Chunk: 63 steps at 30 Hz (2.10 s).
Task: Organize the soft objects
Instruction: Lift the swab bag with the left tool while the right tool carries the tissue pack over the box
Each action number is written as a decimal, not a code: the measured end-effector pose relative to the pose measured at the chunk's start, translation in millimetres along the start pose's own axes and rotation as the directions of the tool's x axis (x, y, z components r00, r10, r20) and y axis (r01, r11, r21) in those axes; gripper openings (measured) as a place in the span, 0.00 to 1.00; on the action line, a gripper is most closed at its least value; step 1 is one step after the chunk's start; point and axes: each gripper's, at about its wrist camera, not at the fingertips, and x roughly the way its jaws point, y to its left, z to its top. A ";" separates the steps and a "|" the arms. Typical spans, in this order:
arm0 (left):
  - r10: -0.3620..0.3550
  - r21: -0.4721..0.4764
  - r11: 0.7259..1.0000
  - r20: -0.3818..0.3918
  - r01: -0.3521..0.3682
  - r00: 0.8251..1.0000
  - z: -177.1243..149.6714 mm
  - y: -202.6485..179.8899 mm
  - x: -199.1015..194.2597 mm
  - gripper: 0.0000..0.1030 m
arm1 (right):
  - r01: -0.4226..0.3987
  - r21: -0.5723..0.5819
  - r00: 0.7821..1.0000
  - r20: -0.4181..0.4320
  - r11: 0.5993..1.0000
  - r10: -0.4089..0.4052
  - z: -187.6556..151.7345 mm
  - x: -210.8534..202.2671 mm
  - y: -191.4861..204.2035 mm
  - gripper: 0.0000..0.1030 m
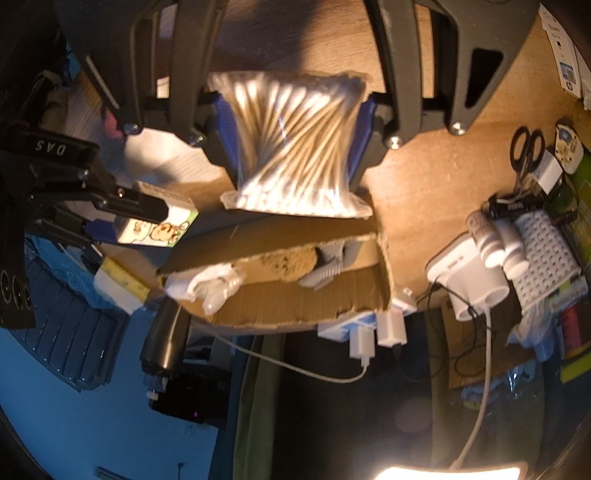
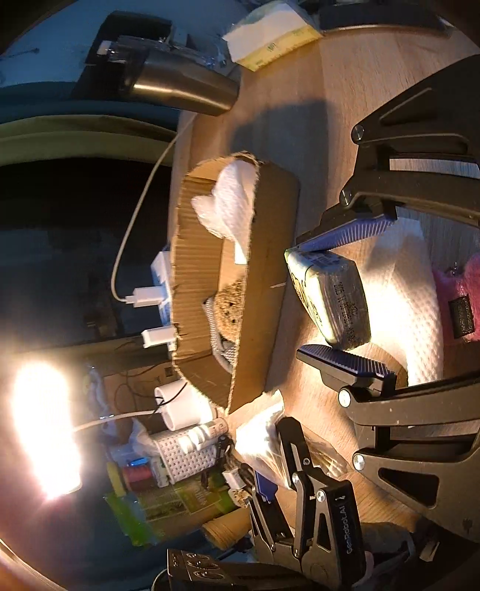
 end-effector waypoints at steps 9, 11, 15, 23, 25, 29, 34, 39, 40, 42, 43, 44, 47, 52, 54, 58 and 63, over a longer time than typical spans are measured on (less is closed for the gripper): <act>-0.016 0.003 1.000 0.057 0.016 0.998 15.3 -1.4 -13.4 0.51 | 0.011 -0.018 0.999 0.045 1.000 -0.010 15.1 -14.9 2.5 0.54; -0.017 0.003 1.000 0.067 0.017 0.998 18.2 -0.9 -15.4 0.51 | 0.016 -0.025 0.998 0.054 1.000 -0.015 18.8 -17.7 3.4 0.54; -0.021 0.002 1.000 0.088 0.021 0.996 24.1 -0.2 -19.5 0.51 | 0.028 -0.031 0.997 0.071 0.999 -0.026 25.5 -22.1 4.5 0.54; -0.042 -0.002 0.999 0.123 0.043 0.992 34.1 2.2 -22.1 0.51 | 0.036 -0.042 0.995 0.095 0.998 -0.032 35.5 -26.3 8.2 0.42; -0.050 -0.002 0.999 0.130 0.050 0.990 36.6 2.2 -22.2 0.51 | 0.046 -0.047 0.994 0.100 0.998 -0.041 38.1 -25.9 8.7 0.31; -0.059 -0.002 0.998 0.142 0.060 0.988 40.5 3.0 -22.5 0.51 | 0.059 -0.056 0.995 0.089 0.997 -0.054 40.3 -20.0 6.9 0.28; -0.061 -0.014 0.998 0.144 0.064 0.988 41.7 8.2 -19.7 0.51 | 0.055 -0.054 0.998 0.013 0.997 -0.054 27.5 -5.2 3.5 0.28; -0.061 -0.034 0.997 0.145 0.067 0.988 39.2 14.3 -18.3 0.51 | 0.010 -0.025 0.997 -0.071 1.000 -0.012 10.5 19.1 5.9 0.70; -0.059 -0.038 0.997 0.145 0.065 0.988 38.6 15.5 -18.4 0.51 | 0.000 -0.021 0.997 -0.079 1.000 -0.002 8.6 21.9 7.6 0.73; -0.050 -0.049 0.997 0.145 0.058 0.988 36.5 19.5 -18.8 0.51 | -0.016 -0.018 0.995 -0.097 1.000 0.015 4.3 29.9 13.6 0.73; -0.046 -0.053 0.997 0.145 0.054 0.988 35.6 21.0 -19.1 0.51 | -0.021 -0.022 0.994 -0.106 1.000 0.019 2.7 33.4 16.3 0.73; -0.041 -0.056 0.997 0.144 0.049 0.989 34.3 22.7 -19.3 0.51 | -0.021 -0.028 0.993 -0.119 0.999 0.018 0.9 38.5 19.6 0.73; -0.027 -0.072 0.997 0.138 0.037 0.990 29.8 30.2 -19.6 0.51 | -0.026 -0.038 0.987 -0.160 0.999 0.019 -4.6 53.2 28.5 0.73; -0.009 -0.096 0.995 0.131 0.021 0.991 24.0 43.7 -19.6 0.51 | -0.023 -0.053 0.980 -0.198 0.998 0.012 -9.3 68.3 39.5 0.74; -0.005 -0.103 0.994 0.130 0.019 0.992 22.8 47.8 -19.8 0.51 | -0.015 -0.057 0.977 -0.214 0.998 0.002 -11.7 74.3 40.9 0.74; -0.006 -0.105 0.994 0.131 0.019 0.991 21.6 50.1 -21.2 0.51 | -0.010 -0.053 0.977 -0.215 0.999 -0.002 -14.3 76.5 40.6 0.70; -0.006 -0.107 0.994 0.137 0.021 0.991 22.8 50.4 -22.8 0.51 | -0.013 -0.059 0.982 -0.190 0.998 0.002 -9.5 65.6 39.9 0.68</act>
